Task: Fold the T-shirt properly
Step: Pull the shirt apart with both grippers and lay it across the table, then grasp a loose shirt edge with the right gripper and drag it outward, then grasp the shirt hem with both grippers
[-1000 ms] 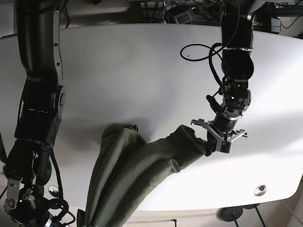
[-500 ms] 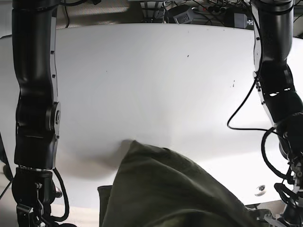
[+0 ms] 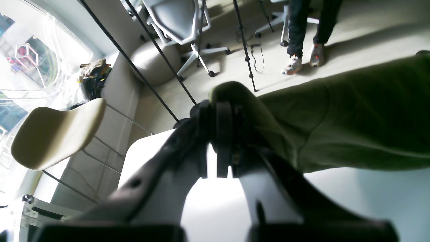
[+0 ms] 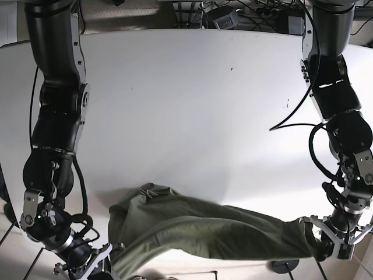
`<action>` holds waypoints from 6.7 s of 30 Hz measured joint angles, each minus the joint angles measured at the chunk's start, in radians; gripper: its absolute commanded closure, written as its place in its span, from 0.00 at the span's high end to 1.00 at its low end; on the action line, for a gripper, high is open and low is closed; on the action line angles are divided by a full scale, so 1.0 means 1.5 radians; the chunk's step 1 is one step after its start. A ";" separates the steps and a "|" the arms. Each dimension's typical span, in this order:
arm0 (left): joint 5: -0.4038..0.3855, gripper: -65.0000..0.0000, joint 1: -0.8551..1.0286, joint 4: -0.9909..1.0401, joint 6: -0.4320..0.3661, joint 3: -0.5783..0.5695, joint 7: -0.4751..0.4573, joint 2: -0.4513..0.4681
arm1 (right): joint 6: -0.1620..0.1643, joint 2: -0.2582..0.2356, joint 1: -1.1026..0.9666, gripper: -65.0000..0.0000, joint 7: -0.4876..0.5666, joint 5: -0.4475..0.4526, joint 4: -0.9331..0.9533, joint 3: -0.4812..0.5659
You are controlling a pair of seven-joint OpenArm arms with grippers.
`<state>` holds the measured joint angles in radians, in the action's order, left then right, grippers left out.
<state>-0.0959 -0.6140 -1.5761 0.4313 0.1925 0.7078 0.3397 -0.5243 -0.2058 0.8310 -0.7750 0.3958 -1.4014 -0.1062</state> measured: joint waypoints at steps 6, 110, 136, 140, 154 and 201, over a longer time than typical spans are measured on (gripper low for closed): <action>0.000 0.00 0.129 -0.069 0.013 0.053 -0.002 -0.015 | 0.012 -0.018 -0.186 0.03 0.022 -0.002 -0.137 -0.039; 0.006 0.00 0.649 -0.156 0.147 0.321 -0.064 -0.093 | -0.027 0.147 -0.304 0.45 0.174 0.000 0.313 0.159; -0.052 0.72 0.632 -0.268 0.147 0.386 -0.063 -0.156 | -0.035 0.124 -0.669 0.03 -0.055 0.001 -0.359 0.044; -0.057 0.68 0.632 -0.268 0.148 0.386 -0.063 -0.156 | -0.035 0.124 -0.737 0.03 -0.052 0.001 -0.393 0.041; 0.035 0.68 0.251 0.016 0.068 0.116 -0.064 -0.154 | -0.075 0.124 -0.832 0.03 -0.050 0.001 -0.400 0.040; 0.075 0.00 0.068 0.219 0.054 -0.027 0.027 -0.110 | -0.073 0.083 -0.456 0.03 -0.147 -0.004 -0.388 -0.125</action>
<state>0.0166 -0.5125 -1.2480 0.5125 0.1520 0.7490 0.1753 -0.6334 -0.0818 0.1471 -0.9951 0.3904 -1.9835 -0.2939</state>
